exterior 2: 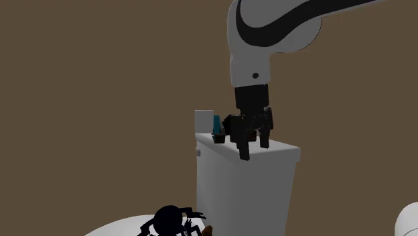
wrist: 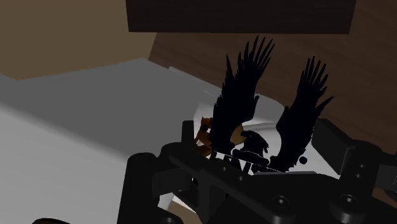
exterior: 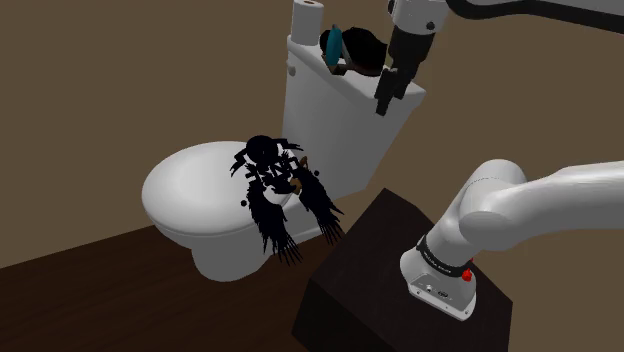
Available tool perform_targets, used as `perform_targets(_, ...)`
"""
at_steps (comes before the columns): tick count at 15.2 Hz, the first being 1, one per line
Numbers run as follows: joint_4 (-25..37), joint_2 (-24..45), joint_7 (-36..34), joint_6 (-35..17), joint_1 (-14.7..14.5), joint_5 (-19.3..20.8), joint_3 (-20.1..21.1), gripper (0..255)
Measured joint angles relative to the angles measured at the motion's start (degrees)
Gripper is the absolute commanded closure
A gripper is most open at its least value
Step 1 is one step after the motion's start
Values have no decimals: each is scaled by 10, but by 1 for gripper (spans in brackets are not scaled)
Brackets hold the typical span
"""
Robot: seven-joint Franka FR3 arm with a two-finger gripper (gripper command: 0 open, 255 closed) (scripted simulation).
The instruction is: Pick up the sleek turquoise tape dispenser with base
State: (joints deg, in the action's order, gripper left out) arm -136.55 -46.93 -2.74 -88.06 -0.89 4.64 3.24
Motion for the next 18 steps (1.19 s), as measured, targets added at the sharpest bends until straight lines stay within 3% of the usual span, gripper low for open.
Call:
perform_targets(6, 47, 61, 5, -43, 15, 3, -25, 0)
perform_targets(18, 252, 258, 23, -118, 40, -27, -92, 0)
